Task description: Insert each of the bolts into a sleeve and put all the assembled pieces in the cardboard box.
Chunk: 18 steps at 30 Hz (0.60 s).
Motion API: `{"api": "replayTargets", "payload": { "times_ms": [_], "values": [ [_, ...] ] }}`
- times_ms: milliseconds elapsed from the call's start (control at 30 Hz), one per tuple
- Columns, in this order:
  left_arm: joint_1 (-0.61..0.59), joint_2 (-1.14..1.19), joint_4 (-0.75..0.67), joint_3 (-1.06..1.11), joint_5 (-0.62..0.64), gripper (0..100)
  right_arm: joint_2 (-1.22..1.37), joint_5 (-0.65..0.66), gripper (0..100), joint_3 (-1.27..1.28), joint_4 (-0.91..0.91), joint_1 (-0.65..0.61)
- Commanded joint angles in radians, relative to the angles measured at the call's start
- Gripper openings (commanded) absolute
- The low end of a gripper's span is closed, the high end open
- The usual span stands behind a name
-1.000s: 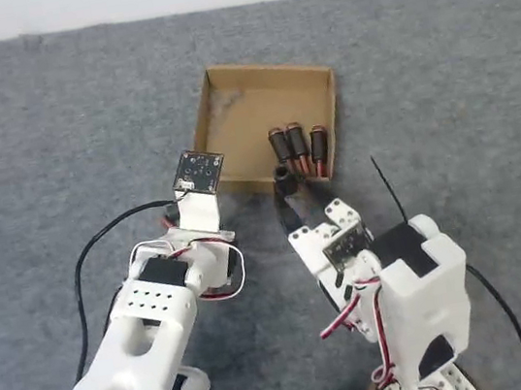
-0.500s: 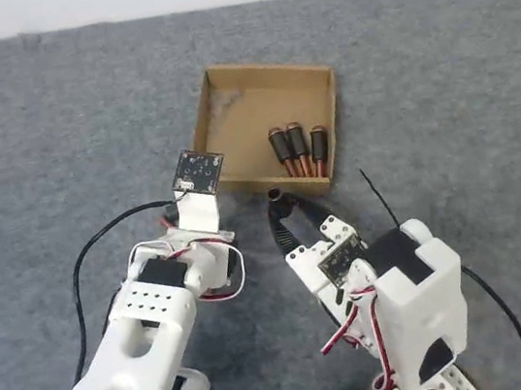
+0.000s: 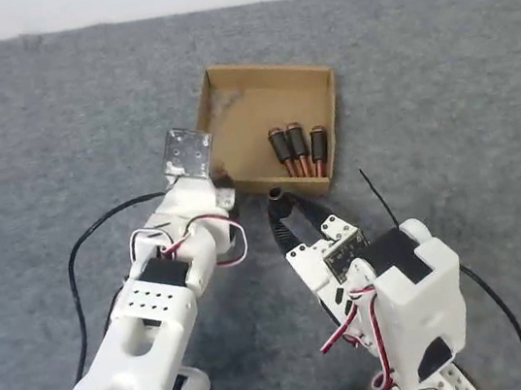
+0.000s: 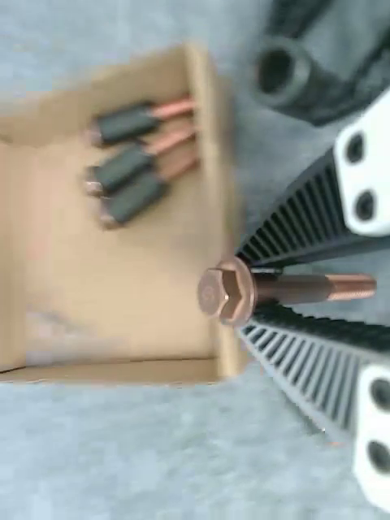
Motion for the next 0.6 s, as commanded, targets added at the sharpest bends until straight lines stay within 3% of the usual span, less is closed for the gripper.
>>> {"api": "replayTargets", "payload": {
  "times_ms": [0, 133, 433, 567],
  "values": [
    [0.006, -0.055, -0.152, -0.022, -0.009, 1, -0.007, -0.014, 0.6, 0.023, -0.024, -0.013],
    [0.044, -0.081, -0.249, -0.018, -0.009, 1, -0.007, -0.014, 0.6, 0.021, -0.024, -0.015],
    [0.147, -0.371, -0.112, 0.001, -0.002, 1, -0.007, -0.014, 0.6, 0.020, -0.024, -0.030],
    [0.147, -0.428, -0.054, 0.007, 0.163, 1, -0.007, -0.014, 0.6, 0.006, -0.024, -0.030]
  ]
}}
